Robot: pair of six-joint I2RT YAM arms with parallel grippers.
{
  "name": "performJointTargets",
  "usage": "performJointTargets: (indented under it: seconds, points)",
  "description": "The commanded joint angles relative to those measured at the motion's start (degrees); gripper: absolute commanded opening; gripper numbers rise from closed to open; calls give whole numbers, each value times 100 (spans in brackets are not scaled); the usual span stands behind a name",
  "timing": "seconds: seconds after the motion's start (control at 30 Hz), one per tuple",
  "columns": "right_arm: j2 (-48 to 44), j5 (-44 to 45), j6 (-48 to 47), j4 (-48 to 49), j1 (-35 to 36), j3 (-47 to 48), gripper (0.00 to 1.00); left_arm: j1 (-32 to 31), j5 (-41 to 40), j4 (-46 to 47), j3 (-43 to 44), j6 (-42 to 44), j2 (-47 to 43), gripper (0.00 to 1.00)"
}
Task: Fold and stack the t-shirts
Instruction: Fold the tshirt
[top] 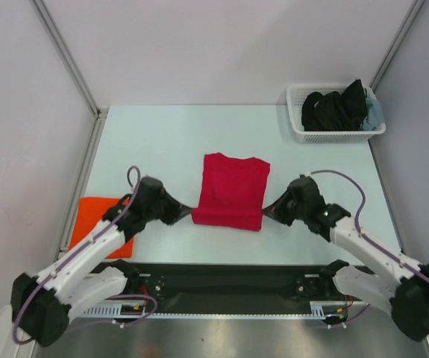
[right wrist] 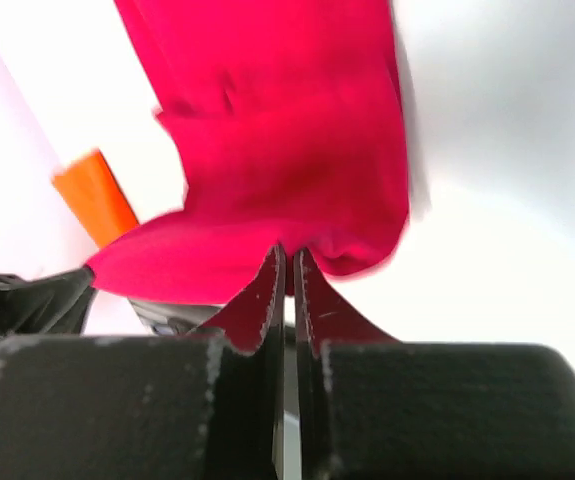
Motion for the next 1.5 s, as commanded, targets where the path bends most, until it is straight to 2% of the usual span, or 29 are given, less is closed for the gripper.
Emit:
performJointTargets:
  seconds: [0.0,0.03,0.13,0.17,0.27,0.6,0.73,1.17,1.47]
  points:
    - [775,-1083,-1463,262,-912,693,0,703,281,794,639,1114,928,0]
    - [1264,-1182,-1604,271,-1046,895,0,879,335,866,1076,1350,1575,1]
    - [2013,-1525,-2026,350,-1494,1537,0,1082,712,1069,1955,1703,2475,0]
    - [2234,-1621,-2070,376,-1600,1660,0,1118,826,1052,2177,1782,3035,0]
    - [2996,-1947,-2299,421,-1899,2310,0,1188,942,893,2940,2003,3828,0]
    - [4765,-2571,-2546,456,-2453,3849,0,1461,1240,946,4401,1994,5367,0]
    - [5109,-2624,-2545,377,-2541,4218,0,1505,1407,893,4973,2003,5861,0]
    - [5812,-2721,-2642,297,-2726,4799,0,1689,1653,849,5711,2003,6863,0]
    - [6270,-2844,-2765,245,-2840,5194,0,1751,1618,718,6107,2003,7188,0]
